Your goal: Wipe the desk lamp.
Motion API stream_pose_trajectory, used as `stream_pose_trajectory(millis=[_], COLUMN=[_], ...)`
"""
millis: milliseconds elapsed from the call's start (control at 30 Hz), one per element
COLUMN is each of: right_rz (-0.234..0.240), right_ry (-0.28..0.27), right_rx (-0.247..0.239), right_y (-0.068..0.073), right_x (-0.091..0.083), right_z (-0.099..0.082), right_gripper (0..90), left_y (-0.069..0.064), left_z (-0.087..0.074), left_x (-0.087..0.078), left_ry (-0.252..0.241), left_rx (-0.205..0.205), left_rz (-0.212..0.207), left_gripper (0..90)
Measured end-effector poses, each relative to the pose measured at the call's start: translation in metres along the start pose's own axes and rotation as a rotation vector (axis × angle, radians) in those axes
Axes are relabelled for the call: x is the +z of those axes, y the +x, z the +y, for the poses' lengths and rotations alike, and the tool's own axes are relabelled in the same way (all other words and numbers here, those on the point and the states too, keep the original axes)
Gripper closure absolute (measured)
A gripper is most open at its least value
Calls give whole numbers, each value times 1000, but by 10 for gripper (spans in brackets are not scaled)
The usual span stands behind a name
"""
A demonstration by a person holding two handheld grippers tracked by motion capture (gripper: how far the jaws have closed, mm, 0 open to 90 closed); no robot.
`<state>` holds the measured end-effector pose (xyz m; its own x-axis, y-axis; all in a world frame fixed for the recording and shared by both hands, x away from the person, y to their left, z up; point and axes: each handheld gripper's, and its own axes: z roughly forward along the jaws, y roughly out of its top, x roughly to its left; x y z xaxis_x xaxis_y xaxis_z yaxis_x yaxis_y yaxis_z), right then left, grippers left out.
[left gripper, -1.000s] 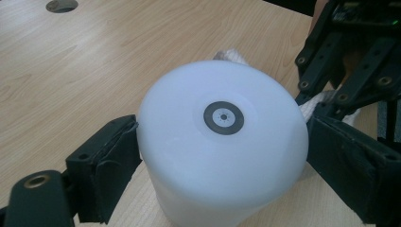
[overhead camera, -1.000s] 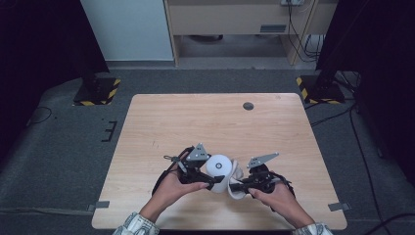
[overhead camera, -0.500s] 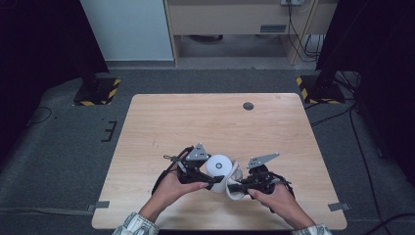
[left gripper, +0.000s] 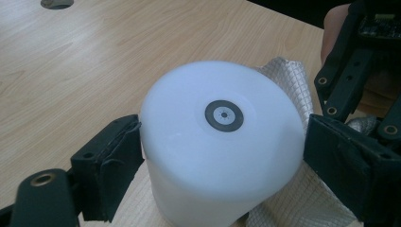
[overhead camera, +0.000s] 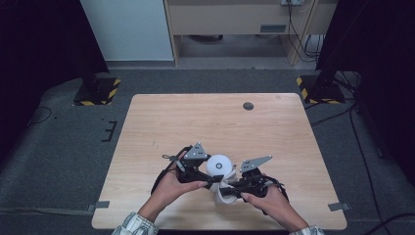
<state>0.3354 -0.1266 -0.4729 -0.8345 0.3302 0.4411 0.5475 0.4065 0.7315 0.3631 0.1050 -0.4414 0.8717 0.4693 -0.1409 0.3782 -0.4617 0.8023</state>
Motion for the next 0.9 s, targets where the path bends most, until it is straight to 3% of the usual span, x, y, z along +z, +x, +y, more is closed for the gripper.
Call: stream_pose_trajectory(millis=[500,700,900], right_rz=[-2,-2,-3], right_ry=[12,9,3], right_rx=[2,5,9], right_y=[-3,-3,-3], right_x=[4,4,5], right_z=[-3,-4,-3], right_gripper=[827,827,826], left_y=[3,8,13], left_z=[11,22,25], left_x=[-2,7,13], left_ry=[-7,17,23], left_rx=[17,34,8], left_rz=[4,18,-36], left_gripper=[169,185,225])
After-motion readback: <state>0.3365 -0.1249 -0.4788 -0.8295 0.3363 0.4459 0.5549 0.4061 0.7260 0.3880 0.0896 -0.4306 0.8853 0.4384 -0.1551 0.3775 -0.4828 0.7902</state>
